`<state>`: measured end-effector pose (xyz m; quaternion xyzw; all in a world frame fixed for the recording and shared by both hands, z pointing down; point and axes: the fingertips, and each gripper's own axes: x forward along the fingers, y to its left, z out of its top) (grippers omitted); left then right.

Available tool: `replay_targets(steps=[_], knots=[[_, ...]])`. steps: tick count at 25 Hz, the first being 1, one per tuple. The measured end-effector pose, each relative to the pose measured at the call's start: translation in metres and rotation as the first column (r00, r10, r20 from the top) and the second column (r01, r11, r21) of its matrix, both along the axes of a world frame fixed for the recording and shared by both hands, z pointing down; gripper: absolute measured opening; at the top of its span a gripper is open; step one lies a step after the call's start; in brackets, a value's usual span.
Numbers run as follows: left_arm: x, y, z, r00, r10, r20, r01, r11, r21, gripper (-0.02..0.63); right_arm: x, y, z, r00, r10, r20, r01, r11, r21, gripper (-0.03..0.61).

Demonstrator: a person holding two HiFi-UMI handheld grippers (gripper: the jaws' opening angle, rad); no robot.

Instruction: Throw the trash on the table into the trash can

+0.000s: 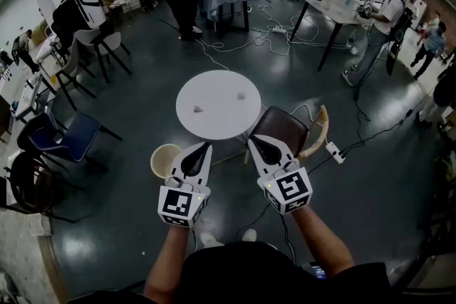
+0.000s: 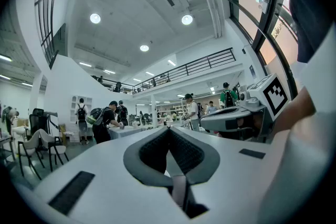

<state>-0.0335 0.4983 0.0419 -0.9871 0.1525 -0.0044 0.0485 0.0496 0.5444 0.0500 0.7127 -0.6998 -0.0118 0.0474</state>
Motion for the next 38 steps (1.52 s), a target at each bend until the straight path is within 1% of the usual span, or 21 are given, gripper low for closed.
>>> replay_targets(steps=[3, 8, 14, 22, 30, 34, 38], knots=[[0.008, 0.005, 0.001, 1.0, 0.002, 0.003, -0.002, 1.0, -0.002, 0.015, 0.009, 0.005, 0.0, 1.0, 0.012, 0.01, -0.012, 1.0, 0.008, 0.017], [0.025, 0.019, 0.003, 1.0, 0.0, 0.004, 0.0, 1.0, -0.01, 0.015, 0.025, 0.017, 0.001, 1.0, 0.005, 0.015, -0.005, 1.0, 0.015, 0.017], [0.043, 0.037, 0.007, 1.0, -0.011, 0.013, 0.011, 1.0, 0.007, 0.015, 0.046, 0.033, 0.001, 1.0, -0.006, 0.008, 0.006, 1.0, 0.025, 0.017], [0.054, 0.05, 0.02, 0.999, -0.032, 0.035, 0.032, 0.999, 0.013, 0.015, 0.06, 0.044, 0.015, 0.999, -0.022, 0.023, 0.022, 1.0, 0.022, 0.017], [0.059, 0.032, 0.024, 0.998, -0.059, 0.039, 0.058, 0.998, 0.016, 0.015, 0.065, 0.027, 0.02, 0.999, -0.047, 0.026, 0.047, 0.999, 0.01, 0.017], [0.064, 0.018, 0.025, 0.998, -0.06, 0.031, 0.06, 0.998, 0.008, 0.015, 0.068, 0.011, 0.025, 0.998, -0.053, 0.03, 0.054, 0.999, -0.001, 0.017], [0.063, -0.002, 0.032, 0.997, -0.066, 0.046, 0.066, 0.998, 0.004, 0.015, 0.068, -0.009, 0.028, 0.998, -0.055, 0.032, 0.055, 0.998, -0.005, 0.017]])
